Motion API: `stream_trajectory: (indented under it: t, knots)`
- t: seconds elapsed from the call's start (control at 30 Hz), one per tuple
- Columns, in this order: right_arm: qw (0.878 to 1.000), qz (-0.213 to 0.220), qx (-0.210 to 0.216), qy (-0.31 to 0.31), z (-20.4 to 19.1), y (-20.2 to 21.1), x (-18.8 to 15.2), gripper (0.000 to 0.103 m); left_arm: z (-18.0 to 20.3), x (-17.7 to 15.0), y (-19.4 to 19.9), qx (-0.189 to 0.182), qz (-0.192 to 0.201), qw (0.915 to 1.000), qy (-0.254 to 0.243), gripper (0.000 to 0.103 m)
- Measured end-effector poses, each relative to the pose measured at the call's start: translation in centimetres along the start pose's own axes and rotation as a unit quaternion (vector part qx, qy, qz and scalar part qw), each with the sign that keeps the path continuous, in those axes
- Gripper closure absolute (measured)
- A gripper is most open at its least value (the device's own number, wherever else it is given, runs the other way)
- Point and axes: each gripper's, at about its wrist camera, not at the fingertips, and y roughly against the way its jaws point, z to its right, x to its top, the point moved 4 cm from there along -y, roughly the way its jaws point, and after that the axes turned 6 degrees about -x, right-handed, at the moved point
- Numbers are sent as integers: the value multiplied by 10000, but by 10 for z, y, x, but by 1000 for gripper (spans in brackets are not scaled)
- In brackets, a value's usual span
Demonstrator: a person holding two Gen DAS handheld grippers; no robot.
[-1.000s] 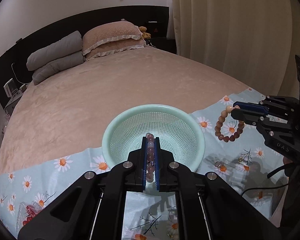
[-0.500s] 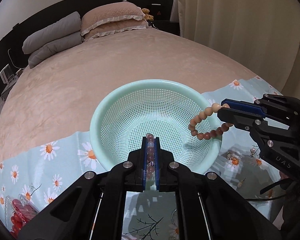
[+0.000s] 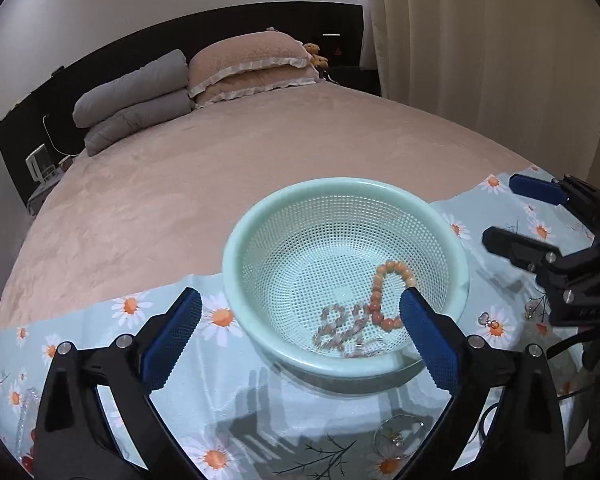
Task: Organize jewelry
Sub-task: 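Move both tools back toward the silver bangles and pearl earrings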
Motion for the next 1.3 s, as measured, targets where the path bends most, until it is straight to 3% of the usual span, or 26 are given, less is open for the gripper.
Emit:
stream_trajectory:
  t: [0.13,0.53,0.97,1.3]
  knots:
    - [9993,-36,-188,-307,25,6,-2,17,-10,-6,5,245,-33,9997,23,6]
    - [9981,-338,-402,-310,41,8,-28,16,1,-45,7,141,-402,9990,-116,6]
    - [9950,-813,-486,-320,53,8,-71,16,35,-86,-9,-288,-907,9945,-446,6]
    - [9890,-1253,-526,-579,66,3,-111,16,52,-109,-25,-726,-1155,9900,-361,6]
